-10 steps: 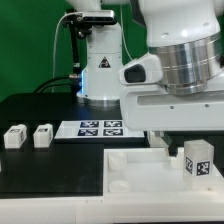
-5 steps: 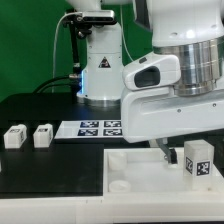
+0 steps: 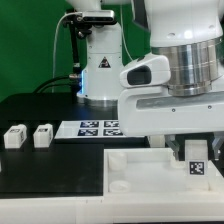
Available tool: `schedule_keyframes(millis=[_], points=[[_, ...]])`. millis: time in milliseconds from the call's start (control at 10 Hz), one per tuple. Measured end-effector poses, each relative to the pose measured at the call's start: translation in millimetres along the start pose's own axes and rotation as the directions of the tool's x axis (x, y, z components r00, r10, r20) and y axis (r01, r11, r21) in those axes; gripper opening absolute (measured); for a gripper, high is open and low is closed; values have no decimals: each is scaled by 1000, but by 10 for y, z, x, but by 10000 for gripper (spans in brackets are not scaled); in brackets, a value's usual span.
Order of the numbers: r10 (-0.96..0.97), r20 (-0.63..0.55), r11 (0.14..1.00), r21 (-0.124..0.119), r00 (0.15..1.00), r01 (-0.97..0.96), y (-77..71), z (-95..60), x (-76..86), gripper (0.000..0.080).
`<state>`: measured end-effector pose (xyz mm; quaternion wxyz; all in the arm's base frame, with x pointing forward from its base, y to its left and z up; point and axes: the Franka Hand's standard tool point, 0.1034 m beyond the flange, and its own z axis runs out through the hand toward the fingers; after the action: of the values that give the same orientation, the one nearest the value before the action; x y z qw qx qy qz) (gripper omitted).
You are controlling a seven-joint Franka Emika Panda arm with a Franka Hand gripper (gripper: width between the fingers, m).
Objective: Assemble one leg
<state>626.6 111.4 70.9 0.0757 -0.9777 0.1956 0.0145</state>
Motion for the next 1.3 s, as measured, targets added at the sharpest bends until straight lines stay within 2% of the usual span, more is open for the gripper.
schedule_keyframes(millis=[100,200,300,400,500,600,800,900,1200,1300], points=[[202,2,979,-7,979,-202,-17,-18,-3,297],[416,-4,909,-11,909,-416,-33,-12,-16,297],[577,0,817,-5,817,-577,-43,-9,-19,297],[728,33,685,12,685,-728,-31,-11,-2,297],[805,58,590,17,590,-807,-19,-15,7,297],[834,66,548,17,548,-836,-2,-19,19,297],[939,97,331,11,331,-943,13,2,15,297],[948,98,303,6,302,-953,10,5,9,296],[992,105,64,-15,62,-998,-19,7,4,296],[995,97,19,-19,18,-1000,-18,2,5,297]])
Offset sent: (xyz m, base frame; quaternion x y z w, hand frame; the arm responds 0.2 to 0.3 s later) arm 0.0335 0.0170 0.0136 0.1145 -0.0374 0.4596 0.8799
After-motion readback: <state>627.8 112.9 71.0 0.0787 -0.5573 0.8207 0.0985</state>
